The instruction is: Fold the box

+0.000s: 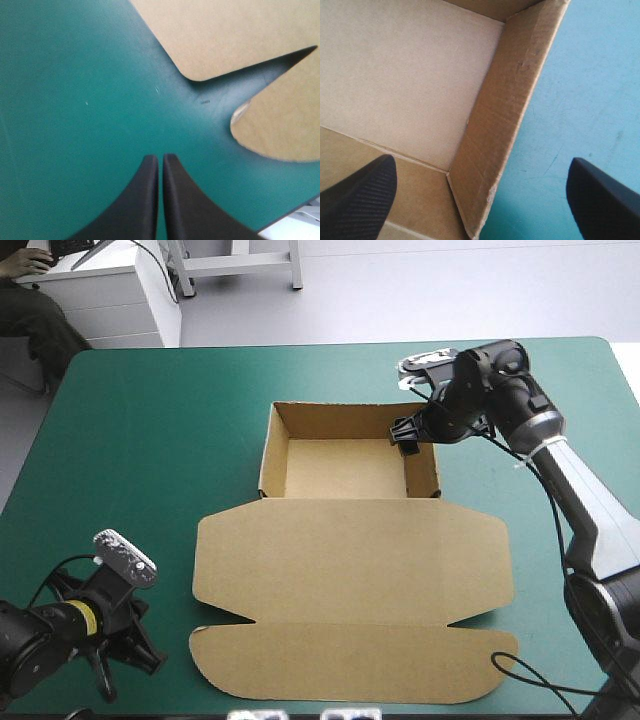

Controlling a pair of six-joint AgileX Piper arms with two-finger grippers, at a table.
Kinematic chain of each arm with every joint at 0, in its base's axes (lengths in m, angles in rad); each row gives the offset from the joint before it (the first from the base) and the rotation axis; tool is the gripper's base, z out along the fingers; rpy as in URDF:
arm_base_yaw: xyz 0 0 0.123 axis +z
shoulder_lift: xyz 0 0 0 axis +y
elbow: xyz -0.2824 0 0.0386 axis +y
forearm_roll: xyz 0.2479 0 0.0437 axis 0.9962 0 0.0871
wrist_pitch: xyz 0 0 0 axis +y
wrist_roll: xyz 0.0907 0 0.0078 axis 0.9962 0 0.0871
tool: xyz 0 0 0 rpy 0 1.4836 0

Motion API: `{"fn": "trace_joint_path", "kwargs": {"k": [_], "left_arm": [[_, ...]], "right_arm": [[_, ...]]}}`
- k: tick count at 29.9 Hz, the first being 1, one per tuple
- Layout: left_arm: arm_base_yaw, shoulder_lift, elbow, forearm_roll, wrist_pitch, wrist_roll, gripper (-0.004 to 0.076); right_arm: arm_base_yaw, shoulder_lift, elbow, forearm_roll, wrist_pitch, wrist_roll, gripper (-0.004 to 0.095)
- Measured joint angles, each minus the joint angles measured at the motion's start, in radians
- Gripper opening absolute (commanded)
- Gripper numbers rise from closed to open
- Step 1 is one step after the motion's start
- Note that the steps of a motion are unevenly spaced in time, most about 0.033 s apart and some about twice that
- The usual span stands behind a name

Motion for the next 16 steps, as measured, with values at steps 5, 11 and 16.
{"fn": "trace_joint_path", "kwargs": {"k": [5,11,16], "left_arm": [[0.000,-0.030,0.070,0.001,0.023,-0.024,0.0012],[0.000,-0.038,0.077,0.003,0.023,-0.031,0.0012],[0.000,-0.038,0.077,0.004,0.023,-0.031,0.0012]], "right_arm": [[0.000,0.073,0.000,-0.003,0.000,0.007,0.0832],[0.000,0.173,0.000,-0.008,-0.006,0.007,0.0764],[0.000,0.238,0.000,-0.008,-0.009,0.019,0.0508]]}}
